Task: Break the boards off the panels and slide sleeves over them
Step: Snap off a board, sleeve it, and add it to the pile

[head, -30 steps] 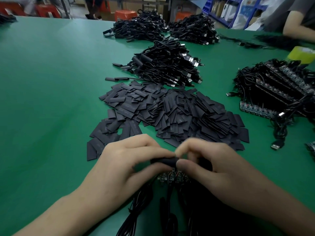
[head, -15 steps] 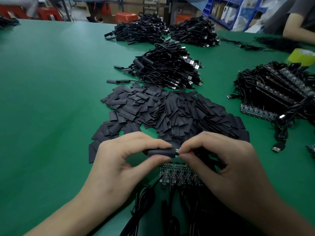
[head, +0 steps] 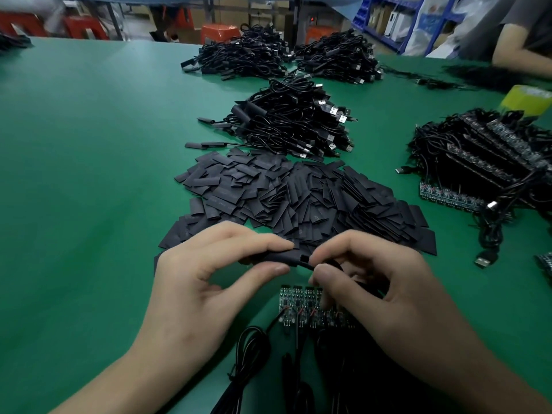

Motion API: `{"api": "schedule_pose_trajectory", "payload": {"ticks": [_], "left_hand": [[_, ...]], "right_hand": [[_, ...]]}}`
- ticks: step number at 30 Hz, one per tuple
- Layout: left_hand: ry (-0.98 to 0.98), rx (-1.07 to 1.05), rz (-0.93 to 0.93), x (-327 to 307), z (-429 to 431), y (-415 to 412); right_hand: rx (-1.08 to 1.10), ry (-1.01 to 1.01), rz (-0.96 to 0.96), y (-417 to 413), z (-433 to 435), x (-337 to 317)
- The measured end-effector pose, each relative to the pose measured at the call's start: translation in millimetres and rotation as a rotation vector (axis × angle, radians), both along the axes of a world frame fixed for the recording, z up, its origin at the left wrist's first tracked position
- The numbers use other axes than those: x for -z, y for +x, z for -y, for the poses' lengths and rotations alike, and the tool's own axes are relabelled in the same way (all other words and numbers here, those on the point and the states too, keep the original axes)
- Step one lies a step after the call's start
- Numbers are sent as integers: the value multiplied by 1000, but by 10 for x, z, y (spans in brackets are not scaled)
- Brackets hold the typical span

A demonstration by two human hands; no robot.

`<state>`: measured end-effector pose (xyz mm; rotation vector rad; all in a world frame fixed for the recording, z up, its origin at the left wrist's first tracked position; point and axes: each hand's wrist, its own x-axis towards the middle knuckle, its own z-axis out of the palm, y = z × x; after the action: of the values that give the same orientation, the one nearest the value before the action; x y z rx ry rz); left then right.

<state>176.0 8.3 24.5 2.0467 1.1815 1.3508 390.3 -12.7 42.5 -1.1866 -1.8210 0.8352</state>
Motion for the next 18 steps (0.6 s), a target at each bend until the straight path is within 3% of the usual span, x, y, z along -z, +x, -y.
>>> {"api": "schedule_pose_trajectory", "payload": {"ticks": [9,18], "left_hand": [[22,-117,-32,-17,53,70],[8,-59,62,-7,39,47]], "right_hand": [[176,332,236,-138,42,70],[136,433,318,-134,59,97]]}}
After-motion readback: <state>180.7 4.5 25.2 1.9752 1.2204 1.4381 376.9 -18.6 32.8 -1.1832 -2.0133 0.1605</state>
